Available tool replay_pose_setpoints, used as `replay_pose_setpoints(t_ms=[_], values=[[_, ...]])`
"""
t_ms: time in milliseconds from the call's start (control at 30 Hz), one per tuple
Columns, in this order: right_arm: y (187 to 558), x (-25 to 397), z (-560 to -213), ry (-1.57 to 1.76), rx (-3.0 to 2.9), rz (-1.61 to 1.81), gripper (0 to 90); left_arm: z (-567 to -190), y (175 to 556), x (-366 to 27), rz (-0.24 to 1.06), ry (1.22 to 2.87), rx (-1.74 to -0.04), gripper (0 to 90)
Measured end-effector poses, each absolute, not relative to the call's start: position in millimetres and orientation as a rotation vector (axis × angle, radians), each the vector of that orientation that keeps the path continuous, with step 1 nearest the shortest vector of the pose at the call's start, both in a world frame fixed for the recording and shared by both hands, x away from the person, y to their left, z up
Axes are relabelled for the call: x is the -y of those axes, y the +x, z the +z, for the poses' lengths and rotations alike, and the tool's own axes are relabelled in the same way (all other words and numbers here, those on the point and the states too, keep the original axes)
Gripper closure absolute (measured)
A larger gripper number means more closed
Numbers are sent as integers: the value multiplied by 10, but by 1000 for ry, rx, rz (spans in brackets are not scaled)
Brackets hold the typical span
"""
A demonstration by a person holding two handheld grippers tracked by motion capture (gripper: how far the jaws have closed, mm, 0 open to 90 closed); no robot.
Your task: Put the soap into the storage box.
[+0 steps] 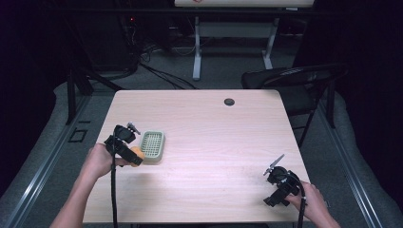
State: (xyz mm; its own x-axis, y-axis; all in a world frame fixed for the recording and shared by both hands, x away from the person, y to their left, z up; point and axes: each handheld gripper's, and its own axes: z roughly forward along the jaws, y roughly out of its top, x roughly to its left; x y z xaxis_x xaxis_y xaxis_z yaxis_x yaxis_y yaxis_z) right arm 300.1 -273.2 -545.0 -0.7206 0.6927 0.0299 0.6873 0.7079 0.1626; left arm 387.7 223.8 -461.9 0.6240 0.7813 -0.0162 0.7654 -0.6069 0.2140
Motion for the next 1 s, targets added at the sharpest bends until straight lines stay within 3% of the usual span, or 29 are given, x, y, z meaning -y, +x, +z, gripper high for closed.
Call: replay_pose_setpoints(t_ms=[1000], values=[[3002, 2736, -5456, 1172, -2877, 267, 88, -4550, 4286, -2172, 135, 2660, -1293, 266]])
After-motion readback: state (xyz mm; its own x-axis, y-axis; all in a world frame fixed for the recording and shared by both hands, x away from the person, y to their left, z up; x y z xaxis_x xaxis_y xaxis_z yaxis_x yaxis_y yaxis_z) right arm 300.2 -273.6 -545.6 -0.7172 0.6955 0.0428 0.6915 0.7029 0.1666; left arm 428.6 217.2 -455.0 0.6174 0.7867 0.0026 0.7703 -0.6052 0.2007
